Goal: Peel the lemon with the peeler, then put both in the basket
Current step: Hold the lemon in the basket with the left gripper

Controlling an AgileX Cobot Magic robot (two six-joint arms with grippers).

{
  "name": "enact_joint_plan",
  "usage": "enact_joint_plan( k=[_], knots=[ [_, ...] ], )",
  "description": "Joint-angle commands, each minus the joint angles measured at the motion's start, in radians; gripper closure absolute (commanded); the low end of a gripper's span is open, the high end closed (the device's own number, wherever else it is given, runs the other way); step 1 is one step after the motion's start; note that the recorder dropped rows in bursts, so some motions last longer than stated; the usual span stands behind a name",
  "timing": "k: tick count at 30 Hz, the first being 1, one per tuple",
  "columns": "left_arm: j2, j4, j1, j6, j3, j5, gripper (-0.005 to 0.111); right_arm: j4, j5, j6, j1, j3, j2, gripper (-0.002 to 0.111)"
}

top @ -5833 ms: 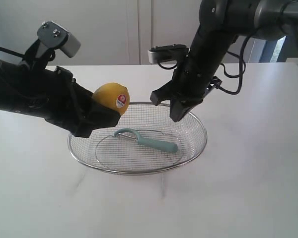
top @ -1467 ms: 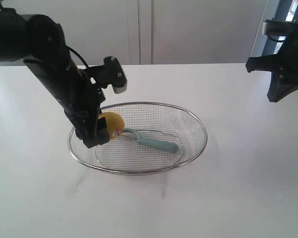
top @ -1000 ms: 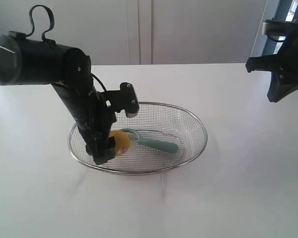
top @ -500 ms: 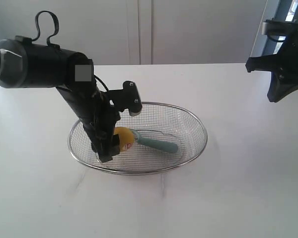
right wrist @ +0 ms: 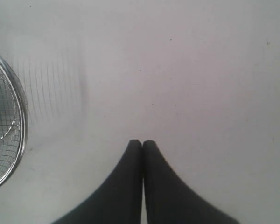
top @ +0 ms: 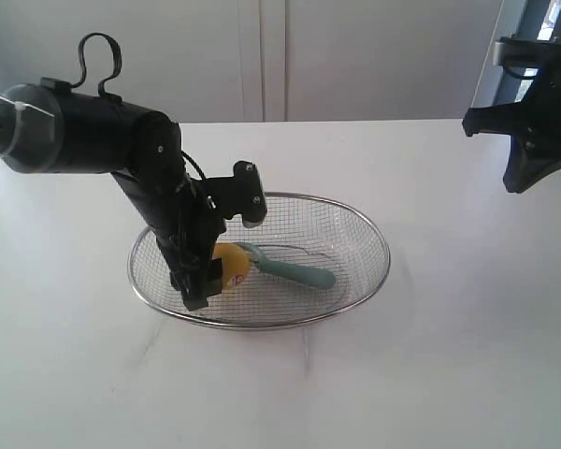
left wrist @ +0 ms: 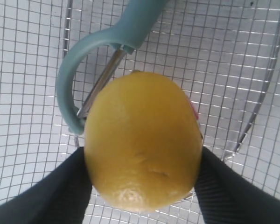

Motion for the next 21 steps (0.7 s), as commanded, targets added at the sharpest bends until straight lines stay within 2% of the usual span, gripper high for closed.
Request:
enact_joint_plan(
  k=[1, 7, 10, 17, 21],
  knots=[
    [-0.004, -0.007, -0.005, -0.002, -0.007, 0.005, 0.107, -0.003, -0.001, 0.006, -0.011, 0.006, -0.01, 0.108],
    [-0.004, -0.005, -0.005, 0.0, -0.007, 0.005, 0.106, -0.003, -0.001, 0.006, -0.011, 0.006, -0.01, 0.108],
    [-0.004, -0.003, -0.005, 0.001, -0.007, 0.005, 0.095, -0.003, -0.001, 0.006, -0.011, 0.006, -0.01, 0.108],
    [-0.004, -0.003, -0.005, 0.002, -0.007, 0.007, 0.056, -0.003, -0.001, 0.006, -0.011, 0.006, -0.01, 0.108],
    [-0.004, -0.003, -0.005, 0.004, -0.007, 0.007, 0.046, -0.003, -0.001, 0.006, -0.011, 0.006, -0.01, 0.108]
  ],
)
